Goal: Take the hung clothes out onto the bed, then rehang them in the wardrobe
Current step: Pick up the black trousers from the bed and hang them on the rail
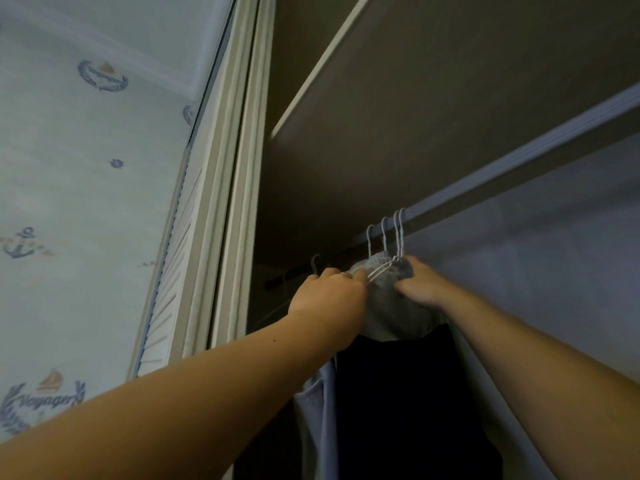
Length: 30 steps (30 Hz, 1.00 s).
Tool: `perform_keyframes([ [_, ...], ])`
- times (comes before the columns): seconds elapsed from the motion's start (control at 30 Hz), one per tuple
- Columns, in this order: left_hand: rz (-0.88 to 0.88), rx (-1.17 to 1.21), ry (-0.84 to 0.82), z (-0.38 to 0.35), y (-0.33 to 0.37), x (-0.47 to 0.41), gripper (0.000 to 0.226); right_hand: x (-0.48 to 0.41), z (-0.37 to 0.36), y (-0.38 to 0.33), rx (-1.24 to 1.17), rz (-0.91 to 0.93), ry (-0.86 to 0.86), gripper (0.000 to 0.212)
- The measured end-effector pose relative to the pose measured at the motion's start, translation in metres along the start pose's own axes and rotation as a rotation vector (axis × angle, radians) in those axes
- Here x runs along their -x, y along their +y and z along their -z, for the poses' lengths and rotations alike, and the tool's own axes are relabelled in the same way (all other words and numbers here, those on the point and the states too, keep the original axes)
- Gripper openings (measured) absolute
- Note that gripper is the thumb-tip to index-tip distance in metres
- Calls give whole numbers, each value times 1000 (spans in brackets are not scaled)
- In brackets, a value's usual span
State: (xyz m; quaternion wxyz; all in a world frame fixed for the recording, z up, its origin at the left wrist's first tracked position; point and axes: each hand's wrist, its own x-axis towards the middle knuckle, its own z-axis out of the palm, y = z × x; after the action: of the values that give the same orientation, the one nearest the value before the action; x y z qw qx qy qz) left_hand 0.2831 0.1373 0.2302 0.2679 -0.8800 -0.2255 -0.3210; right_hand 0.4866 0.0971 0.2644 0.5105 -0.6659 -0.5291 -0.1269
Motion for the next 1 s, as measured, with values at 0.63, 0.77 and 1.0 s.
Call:
perform_keyframes([
  [0.63, 140, -106, 499, 43, -81, 160, 67, 139, -34, -112, 135, 431, 224, 60],
  [0.77, 248, -127, 455, 60, -130, 255, 69, 206, -98, -171, 178, 613, 122, 64],
  [1.0, 420, -189, 243, 94, -207, 476, 69, 345, -252, -282, 41, 673, -172, 68],
])
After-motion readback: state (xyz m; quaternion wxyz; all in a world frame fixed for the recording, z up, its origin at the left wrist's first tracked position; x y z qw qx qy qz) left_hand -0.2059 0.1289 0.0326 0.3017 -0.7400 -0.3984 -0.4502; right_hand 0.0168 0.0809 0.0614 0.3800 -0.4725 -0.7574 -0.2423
